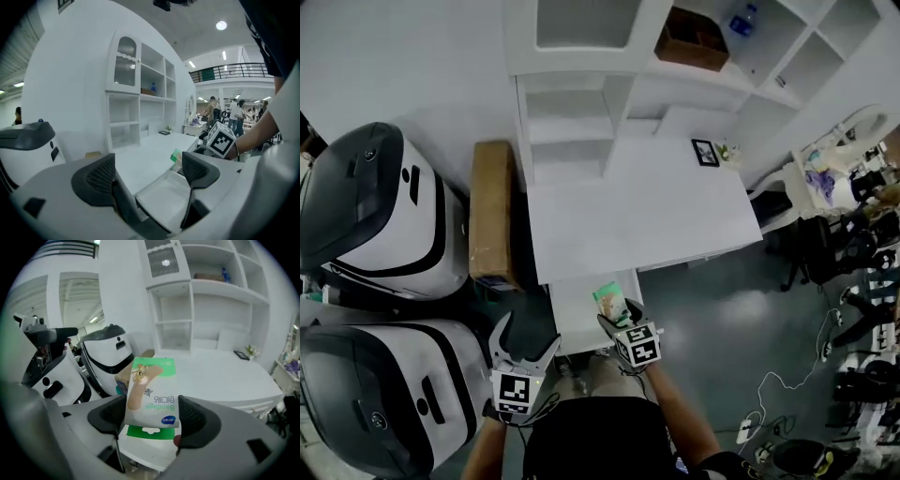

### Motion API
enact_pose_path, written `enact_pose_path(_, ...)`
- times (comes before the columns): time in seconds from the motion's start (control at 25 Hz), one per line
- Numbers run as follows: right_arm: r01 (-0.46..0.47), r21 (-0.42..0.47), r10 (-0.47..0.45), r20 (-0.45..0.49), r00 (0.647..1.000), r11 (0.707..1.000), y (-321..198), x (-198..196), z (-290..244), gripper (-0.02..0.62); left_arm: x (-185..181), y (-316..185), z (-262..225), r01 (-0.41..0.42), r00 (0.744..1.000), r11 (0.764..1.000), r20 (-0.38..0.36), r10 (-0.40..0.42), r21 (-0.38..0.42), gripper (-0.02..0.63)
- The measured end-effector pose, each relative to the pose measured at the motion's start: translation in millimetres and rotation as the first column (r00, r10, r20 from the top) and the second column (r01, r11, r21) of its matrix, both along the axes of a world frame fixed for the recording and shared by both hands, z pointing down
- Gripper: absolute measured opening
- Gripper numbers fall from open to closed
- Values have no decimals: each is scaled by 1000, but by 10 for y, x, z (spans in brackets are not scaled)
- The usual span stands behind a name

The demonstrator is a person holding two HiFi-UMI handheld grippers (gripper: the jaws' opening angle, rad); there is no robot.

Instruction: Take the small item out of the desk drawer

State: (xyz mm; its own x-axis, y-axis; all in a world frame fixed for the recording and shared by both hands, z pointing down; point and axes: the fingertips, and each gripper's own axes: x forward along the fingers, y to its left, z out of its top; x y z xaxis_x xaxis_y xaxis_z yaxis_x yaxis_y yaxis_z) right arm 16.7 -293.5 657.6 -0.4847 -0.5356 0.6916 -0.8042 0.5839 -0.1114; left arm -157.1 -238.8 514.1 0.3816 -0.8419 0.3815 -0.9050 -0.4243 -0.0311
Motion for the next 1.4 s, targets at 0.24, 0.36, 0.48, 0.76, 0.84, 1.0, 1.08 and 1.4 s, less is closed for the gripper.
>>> enact_pose_path(0.24,-144,246,121,105,987,958,53,207,-1181,360,253,11,-554,-67,997,993,-25,70,99,445)
enact_pose_path(0.36,-177,373,135,135,982,911,168,295,-1657,360,305,35,-732,-98,995,985,27,95,145,445)
enact_pose_path(0.48,-201,460,138,166,976,865,217,434,-1981,360,338,-14,-933,-80,997,977,26,76,200,445)
enact_pose_path(0.76,-251,620,113,255,960,743,296,631,-2851,360,422,-73,-1365,-46,999,958,-3,49,283,445)
enact_pose_path(0.84,-269,650,105,280,954,711,300,699,-3122,360,438,-77,-1532,-45,999,948,-2,48,315,445)
enact_pose_path(1.0,-269,694,91,283,955,668,342,805,-3455,360,401,-46,-1789,-29,999,927,-26,41,375,443)
enact_pose_path(1.08,-262,701,79,282,956,664,381,825,-3547,360,362,-8,-1864,-26,999,920,-30,40,391,443)
enact_pose_path(1.4,-237,702,85,246,966,671,469,738,-3538,359,219,95,-2021,61,992,887,-127,-2,458,444)
